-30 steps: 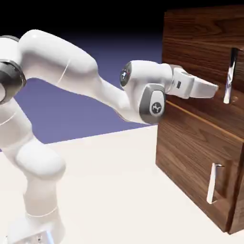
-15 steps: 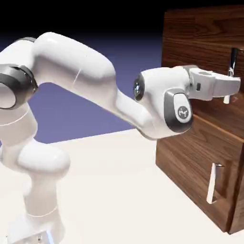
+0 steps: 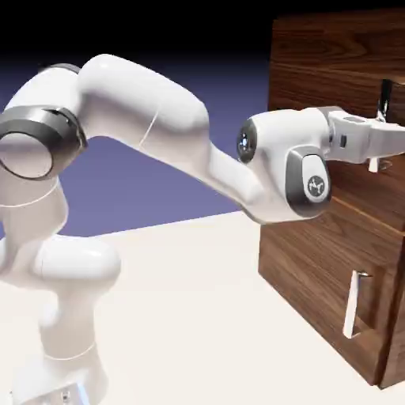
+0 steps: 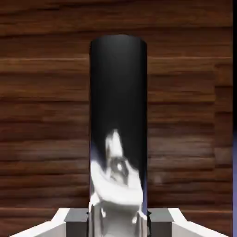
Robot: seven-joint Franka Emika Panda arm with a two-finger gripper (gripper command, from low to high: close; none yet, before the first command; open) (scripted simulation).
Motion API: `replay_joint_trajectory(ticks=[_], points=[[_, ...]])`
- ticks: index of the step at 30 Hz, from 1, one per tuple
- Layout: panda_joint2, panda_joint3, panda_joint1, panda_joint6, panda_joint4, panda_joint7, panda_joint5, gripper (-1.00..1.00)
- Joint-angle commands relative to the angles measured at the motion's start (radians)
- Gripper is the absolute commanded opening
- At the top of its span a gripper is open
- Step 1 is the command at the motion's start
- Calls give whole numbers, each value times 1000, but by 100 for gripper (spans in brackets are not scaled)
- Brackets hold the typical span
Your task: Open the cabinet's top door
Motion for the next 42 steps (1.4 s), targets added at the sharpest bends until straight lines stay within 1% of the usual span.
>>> replay_joint_trajectory(ticks=[1,10,21,24,31,33,37,42], points=[[2,33,-35,0,-15,-13,18,-100],[-45,359,-342,-11,-155,-181,210,-100],[-145,758,-696,-15,-345,-401,519,-100],[-147,852,-805,-7,-366,-370,519,-100],[-130,1038,-1058,16,-378,-194,404,-100],[-147,1102,-1131,18,-398,-177,410,-100],[-243,1247,-1257,-3,-486,-217,524,-100],[-251,1367,-1438,23,-485,-70,416,-100]])
